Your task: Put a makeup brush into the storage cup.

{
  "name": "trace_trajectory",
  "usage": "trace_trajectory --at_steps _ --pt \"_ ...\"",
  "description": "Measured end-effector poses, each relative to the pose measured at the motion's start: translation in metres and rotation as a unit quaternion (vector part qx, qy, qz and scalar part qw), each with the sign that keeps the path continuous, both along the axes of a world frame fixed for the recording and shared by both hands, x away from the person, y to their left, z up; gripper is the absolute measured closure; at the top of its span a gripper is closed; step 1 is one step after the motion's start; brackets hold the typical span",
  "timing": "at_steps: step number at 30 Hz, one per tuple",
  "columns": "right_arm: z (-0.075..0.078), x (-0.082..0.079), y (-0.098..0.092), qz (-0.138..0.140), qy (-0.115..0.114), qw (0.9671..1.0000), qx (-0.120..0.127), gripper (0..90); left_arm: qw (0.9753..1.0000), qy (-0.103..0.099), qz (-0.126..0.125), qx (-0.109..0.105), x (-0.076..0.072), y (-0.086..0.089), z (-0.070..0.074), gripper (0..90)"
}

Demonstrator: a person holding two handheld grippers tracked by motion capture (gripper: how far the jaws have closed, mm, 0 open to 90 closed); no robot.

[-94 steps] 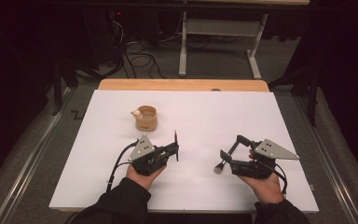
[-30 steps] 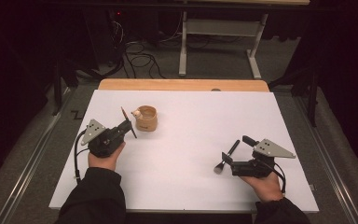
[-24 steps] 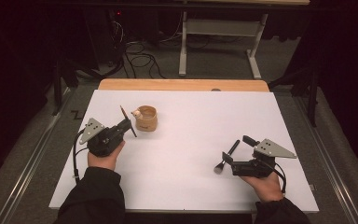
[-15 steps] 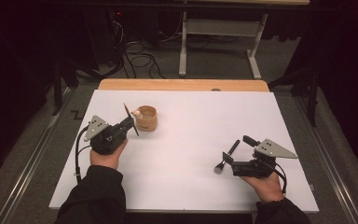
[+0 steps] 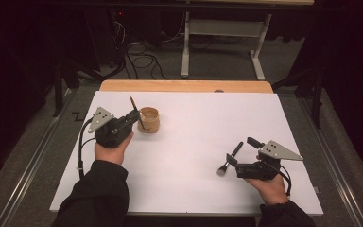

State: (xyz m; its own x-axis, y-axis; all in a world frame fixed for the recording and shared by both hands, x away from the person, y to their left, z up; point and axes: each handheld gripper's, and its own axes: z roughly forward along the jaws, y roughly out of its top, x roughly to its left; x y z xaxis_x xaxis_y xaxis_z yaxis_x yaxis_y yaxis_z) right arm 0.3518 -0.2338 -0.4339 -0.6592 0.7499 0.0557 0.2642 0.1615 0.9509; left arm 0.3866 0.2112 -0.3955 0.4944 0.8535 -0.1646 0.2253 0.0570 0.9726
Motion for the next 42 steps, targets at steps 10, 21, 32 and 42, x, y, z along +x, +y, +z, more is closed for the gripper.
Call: trace_trajectory --at_steps 10,21,32,42 --pt "0.001 0.000 -0.001 -0.002 -0.001 1.0000 0.001 1.0 1.0000 0.001 0.007 0.001 0.016 -0.004 0.007 83.6" --pt "0.000 0.000 0.000 0.000 -0.001 1.0000 -0.001 1.0 0.9997 -0.004 0.018 0.015 0.032 -0.007 0.014 83.5" --pt "0.000 0.000 -0.001 0.000 0.001 1.0000 -0.001 1.1 0.9993 0.001 0.032 0.021 0.050 -0.008 0.013 83.5" --pt "-0.001 0.001 -0.001 0.003 0.003 1.0000 -0.002 1.2 0.9986 0.008 0.042 0.032 0.068 -0.014 0.009 83.6"
